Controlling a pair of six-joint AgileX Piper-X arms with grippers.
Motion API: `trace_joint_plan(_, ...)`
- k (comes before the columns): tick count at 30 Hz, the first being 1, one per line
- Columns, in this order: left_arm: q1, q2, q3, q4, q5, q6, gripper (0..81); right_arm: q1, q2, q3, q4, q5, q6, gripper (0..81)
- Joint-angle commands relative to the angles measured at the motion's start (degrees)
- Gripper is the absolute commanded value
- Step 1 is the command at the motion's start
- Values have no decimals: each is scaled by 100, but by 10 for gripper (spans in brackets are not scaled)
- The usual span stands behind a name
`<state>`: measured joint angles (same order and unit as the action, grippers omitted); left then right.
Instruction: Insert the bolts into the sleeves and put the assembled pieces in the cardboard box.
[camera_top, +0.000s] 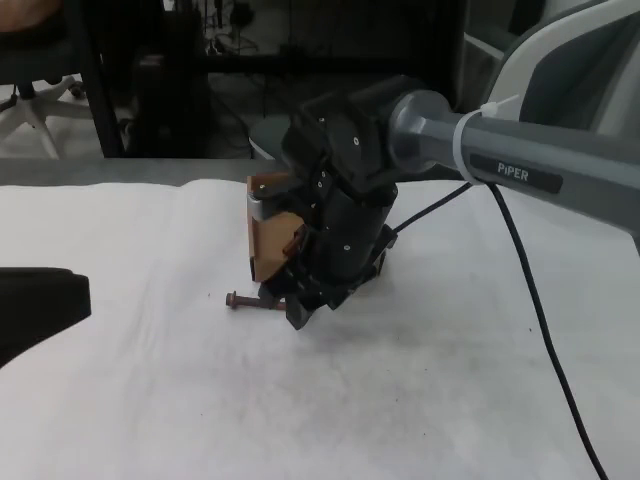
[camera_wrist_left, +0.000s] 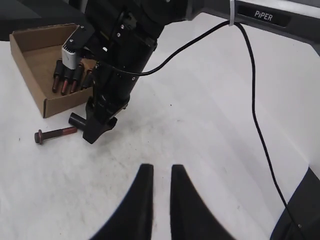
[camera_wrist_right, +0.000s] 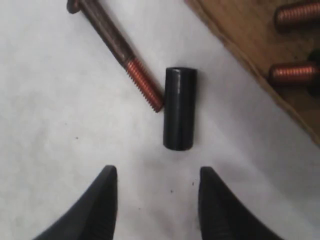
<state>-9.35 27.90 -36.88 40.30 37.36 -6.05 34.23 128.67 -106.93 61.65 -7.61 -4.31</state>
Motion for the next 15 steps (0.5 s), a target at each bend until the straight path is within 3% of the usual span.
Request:
trace_joint_plan(1,19,-28,-5,-76,2,16,137,12,-28,-60,-134,136,-131,500)
trace_joint_plan(15,19,-28,-5,-76,2,16,137,19,-28,-59,-538,248,-529,497)
